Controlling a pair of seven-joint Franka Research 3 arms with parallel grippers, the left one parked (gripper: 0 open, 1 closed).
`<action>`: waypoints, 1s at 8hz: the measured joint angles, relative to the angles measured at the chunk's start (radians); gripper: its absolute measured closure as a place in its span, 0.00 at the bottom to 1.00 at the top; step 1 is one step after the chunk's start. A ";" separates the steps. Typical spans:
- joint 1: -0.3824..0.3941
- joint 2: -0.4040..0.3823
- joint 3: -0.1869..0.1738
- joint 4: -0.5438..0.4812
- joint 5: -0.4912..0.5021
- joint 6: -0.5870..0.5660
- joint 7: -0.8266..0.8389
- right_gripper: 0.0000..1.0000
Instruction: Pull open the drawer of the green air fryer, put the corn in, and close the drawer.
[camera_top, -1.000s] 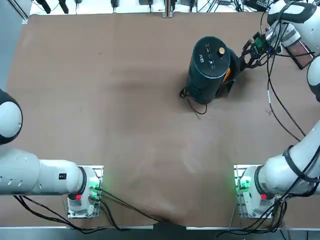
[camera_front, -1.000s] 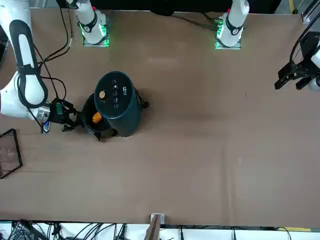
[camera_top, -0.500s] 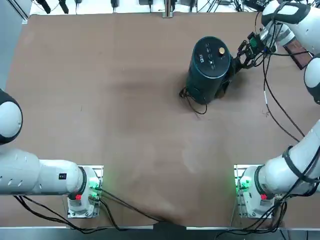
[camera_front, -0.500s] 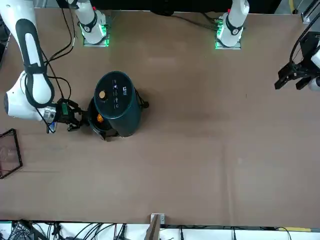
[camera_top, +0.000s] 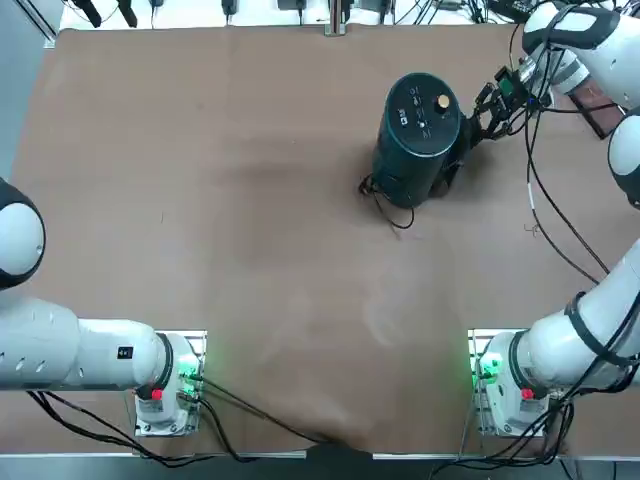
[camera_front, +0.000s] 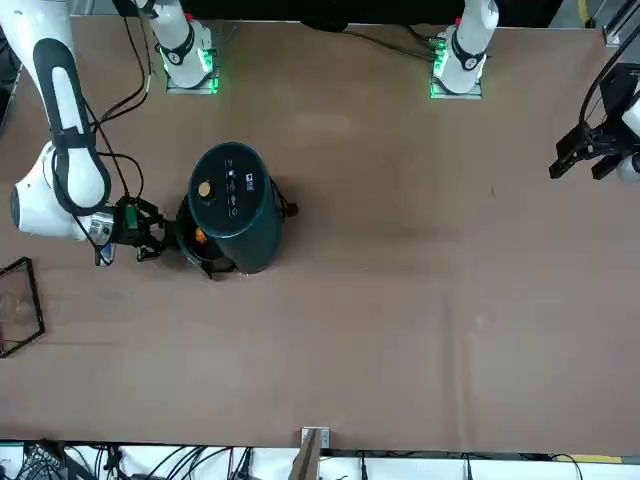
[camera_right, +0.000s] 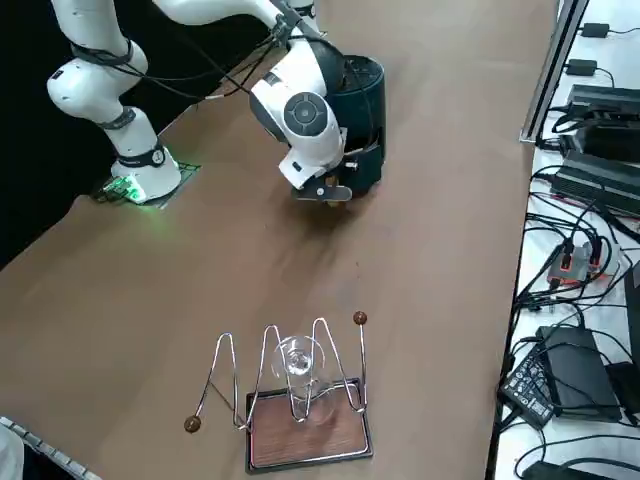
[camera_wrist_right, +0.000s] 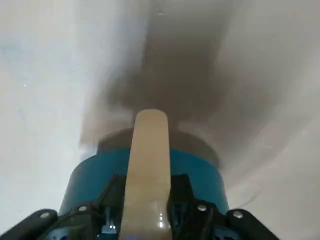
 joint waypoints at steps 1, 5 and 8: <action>0.000 0.000 0.000 -0.002 0.000 0.000 0.000 0.54; 0.004 0.000 0.004 -0.023 0.037 0.013 -0.022 0.54; 0.013 0.000 0.005 -0.032 0.063 0.026 -0.068 0.54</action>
